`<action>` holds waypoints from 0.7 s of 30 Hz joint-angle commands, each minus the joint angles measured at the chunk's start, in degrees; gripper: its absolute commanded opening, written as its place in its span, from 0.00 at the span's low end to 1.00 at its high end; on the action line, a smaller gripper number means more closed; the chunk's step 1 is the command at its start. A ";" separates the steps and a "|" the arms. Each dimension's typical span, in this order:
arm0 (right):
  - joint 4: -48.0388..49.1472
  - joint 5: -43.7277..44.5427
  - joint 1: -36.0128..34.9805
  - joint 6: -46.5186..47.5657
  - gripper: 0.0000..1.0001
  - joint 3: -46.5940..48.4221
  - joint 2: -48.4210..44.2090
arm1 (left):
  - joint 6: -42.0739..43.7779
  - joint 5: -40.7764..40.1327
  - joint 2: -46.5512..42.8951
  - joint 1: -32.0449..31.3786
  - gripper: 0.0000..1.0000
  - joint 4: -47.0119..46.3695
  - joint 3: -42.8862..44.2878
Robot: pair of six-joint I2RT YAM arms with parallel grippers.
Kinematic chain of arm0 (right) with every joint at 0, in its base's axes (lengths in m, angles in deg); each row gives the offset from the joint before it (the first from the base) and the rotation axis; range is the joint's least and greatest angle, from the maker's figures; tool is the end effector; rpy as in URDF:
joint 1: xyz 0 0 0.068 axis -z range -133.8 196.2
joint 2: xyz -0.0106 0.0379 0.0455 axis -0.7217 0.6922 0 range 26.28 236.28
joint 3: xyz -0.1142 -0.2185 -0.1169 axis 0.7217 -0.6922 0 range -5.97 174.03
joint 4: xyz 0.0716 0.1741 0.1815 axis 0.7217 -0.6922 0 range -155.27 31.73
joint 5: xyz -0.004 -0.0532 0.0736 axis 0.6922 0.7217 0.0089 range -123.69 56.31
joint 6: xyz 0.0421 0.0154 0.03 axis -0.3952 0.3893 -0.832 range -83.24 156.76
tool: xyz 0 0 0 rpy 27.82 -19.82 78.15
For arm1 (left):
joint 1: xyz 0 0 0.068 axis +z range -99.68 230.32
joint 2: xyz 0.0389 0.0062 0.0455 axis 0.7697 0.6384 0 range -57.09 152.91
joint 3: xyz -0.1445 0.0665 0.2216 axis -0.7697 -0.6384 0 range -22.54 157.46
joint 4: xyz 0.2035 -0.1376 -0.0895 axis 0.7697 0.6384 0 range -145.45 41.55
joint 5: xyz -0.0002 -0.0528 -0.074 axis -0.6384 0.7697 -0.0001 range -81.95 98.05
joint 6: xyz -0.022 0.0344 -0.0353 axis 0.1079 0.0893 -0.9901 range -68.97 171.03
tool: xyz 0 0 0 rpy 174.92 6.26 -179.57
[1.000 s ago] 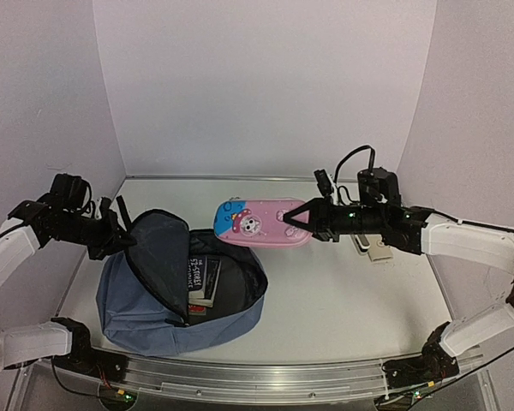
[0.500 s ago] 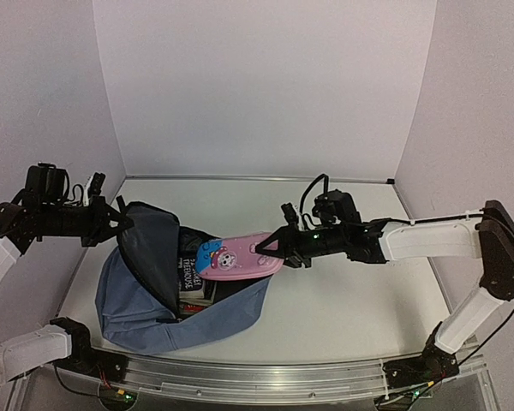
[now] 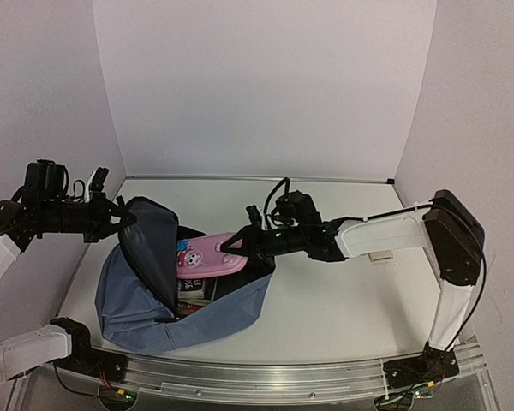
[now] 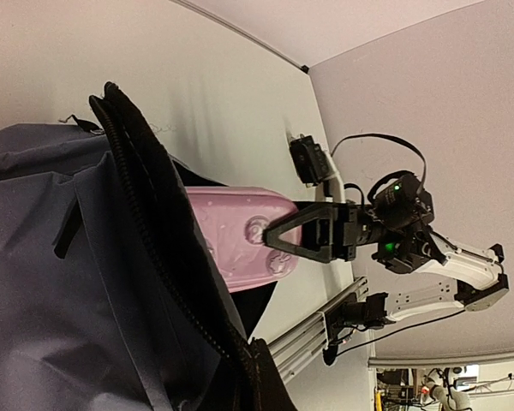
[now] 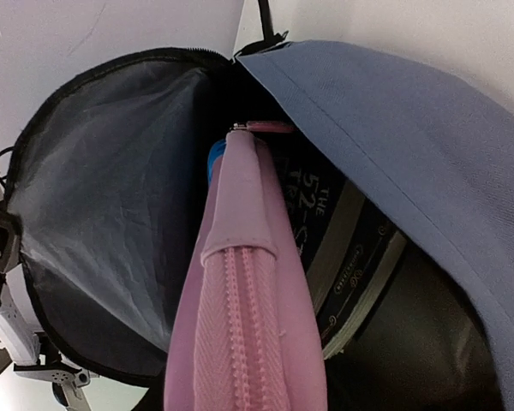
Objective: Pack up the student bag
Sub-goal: Place the stationery in the student bag.
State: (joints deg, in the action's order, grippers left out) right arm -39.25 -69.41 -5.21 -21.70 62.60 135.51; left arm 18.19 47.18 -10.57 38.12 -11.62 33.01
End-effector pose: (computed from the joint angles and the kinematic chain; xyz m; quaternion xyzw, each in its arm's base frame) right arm 0.2505 0.3471 0.2107 -0.1235 0.7965 0.5834 0.0995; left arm 0.1462 -0.0546 0.3447 0.0030 0.8493 -0.4414 0.2896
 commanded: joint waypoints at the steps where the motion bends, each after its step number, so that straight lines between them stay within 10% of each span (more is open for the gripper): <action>1: 5.09 -1.57 -2.70 -1.46 0.22 7.74 6.44 | 0.79 2.45 -1.05 0.17 0.00 -6.16 3.26; 12: 2.87 2.20 -6.92 0.41 0.44 21.97 18.89 | -2.27 3.36 -1.15 0.17 0.00 -11.27 -0.42; 21: -18.46 17.27 -6.92 15.85 0.73 24.32 11.37 | -1.96 3.00 -1.11 0.17 0.00 -11.25 0.00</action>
State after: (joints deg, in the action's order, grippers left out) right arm -46.81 -61.79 -12.05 -14.87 83.99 153.35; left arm 16.30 49.07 -10.63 38.12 -16.90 31.63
